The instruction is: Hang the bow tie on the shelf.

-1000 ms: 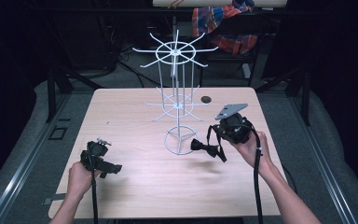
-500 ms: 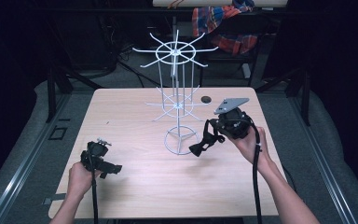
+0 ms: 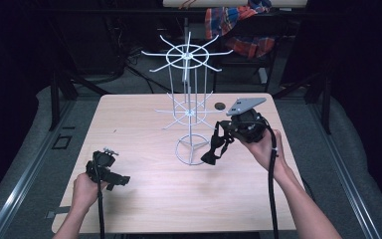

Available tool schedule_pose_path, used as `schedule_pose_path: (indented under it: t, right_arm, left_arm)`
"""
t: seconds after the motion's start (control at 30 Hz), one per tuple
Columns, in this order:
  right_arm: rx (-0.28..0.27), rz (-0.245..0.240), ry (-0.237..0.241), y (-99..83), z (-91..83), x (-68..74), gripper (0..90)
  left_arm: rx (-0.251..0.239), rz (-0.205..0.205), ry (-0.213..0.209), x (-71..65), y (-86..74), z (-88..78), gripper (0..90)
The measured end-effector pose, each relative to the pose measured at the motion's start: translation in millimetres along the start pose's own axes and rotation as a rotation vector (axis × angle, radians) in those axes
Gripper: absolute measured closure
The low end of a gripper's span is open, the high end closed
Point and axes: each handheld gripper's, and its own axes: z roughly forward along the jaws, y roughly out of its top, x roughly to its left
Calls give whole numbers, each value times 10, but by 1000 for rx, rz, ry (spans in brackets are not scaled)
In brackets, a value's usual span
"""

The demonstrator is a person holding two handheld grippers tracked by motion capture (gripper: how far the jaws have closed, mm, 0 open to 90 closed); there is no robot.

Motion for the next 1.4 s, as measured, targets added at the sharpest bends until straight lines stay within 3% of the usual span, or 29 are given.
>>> schedule_pose_path:
  t: [0.37,0.97,1.4]
  right_arm:
    - [-26,-12,-7,76,-35,-1,900]
    - [-65,-20,-12,77,-287,25,900]
    - [-43,-15,23,70,-91,30,900]
  left_arm:
    - [1,-2,-1,0,-1,2,0]
    - [6,2,2,-6,4,7,1]
    - [7,4,-1,-4,2,7,1]
